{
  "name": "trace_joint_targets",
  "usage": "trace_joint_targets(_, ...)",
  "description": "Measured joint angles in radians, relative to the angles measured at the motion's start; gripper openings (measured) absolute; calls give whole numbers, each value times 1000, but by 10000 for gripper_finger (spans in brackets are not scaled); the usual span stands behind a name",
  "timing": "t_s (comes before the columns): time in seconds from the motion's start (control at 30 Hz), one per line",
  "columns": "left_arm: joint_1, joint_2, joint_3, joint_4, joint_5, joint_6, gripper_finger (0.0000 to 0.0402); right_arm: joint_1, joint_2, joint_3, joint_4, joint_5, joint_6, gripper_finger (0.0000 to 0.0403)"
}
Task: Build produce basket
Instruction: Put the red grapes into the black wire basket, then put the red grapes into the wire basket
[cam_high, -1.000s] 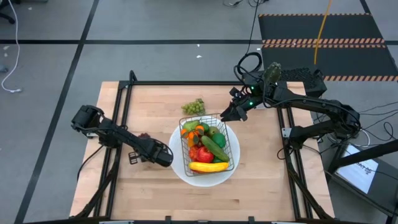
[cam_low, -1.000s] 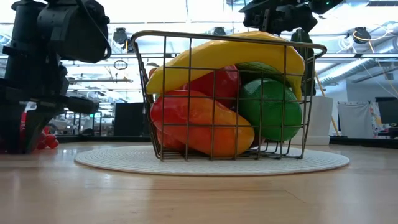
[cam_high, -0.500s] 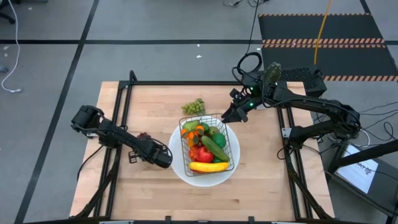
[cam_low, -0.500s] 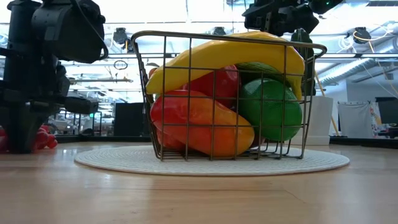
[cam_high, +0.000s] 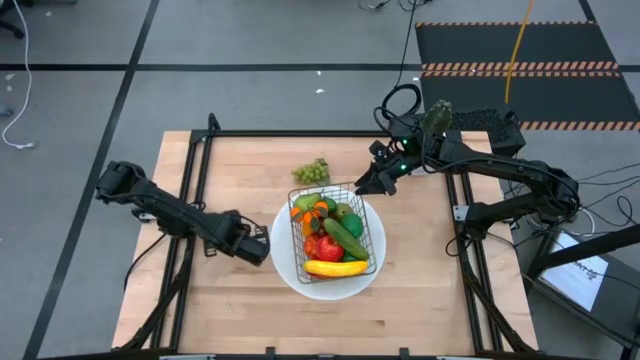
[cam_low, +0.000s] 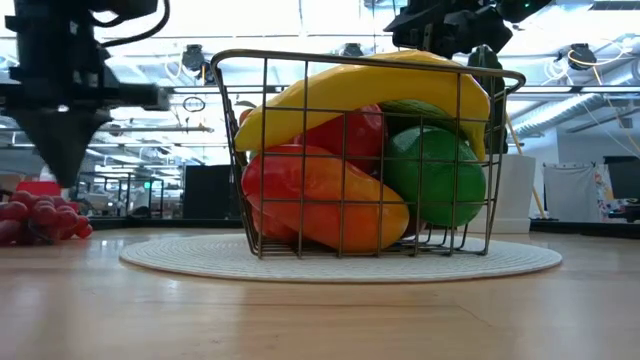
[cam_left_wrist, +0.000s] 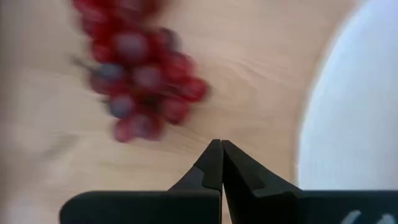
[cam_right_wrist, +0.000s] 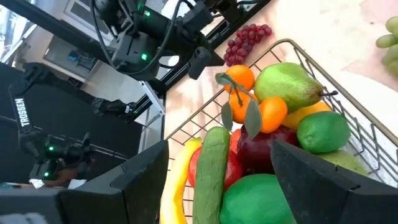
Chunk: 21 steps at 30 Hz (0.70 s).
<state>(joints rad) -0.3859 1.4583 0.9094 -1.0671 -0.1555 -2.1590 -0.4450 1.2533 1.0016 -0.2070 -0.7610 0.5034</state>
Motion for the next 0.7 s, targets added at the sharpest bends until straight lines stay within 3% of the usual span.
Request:
trace_joint_targets(0.43, 59, 12, -143, 99, 63, -103, 34, 27, 0, 0, -2, 2, 26, 274)
trace_joint_targets(0.7, 97, 11, -162, 99, 68, -105, 78, 62, 0, 0, -5, 3, 27, 274)
